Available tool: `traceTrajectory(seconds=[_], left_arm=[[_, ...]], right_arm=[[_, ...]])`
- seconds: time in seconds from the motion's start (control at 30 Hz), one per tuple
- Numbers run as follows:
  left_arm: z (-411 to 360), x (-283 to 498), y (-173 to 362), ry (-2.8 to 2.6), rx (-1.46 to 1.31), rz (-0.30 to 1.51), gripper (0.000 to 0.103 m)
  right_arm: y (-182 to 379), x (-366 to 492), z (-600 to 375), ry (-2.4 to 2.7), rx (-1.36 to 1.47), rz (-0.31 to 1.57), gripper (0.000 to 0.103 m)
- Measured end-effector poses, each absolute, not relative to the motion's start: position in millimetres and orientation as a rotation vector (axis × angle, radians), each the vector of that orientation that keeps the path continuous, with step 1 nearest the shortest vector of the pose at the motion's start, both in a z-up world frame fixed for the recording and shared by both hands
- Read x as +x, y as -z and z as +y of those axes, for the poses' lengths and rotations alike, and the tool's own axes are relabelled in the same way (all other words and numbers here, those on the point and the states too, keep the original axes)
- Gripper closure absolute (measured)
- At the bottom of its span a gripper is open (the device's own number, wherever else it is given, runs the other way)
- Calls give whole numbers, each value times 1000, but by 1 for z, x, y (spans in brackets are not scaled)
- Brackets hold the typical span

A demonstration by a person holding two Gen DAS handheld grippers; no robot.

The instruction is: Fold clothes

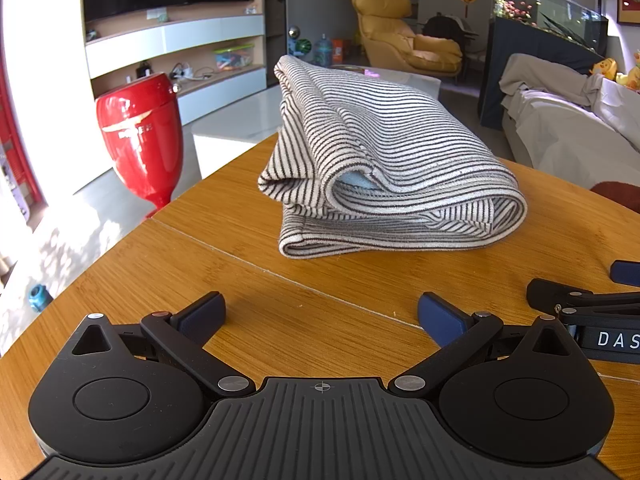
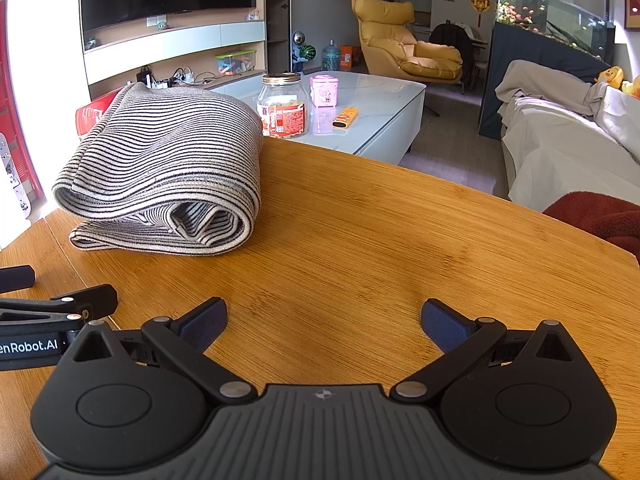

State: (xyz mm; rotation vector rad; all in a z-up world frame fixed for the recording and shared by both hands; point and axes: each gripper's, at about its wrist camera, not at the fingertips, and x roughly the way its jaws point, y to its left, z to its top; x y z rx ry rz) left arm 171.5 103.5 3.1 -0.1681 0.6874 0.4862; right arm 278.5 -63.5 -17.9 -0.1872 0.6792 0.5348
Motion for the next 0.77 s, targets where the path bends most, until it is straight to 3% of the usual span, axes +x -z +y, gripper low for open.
traceTrajectory(seconds=[0.77], left_arm=[[108,166,-6,-468,-182,733,0]], right_arm=[[17,278,-63,-535,-187,679,0]])
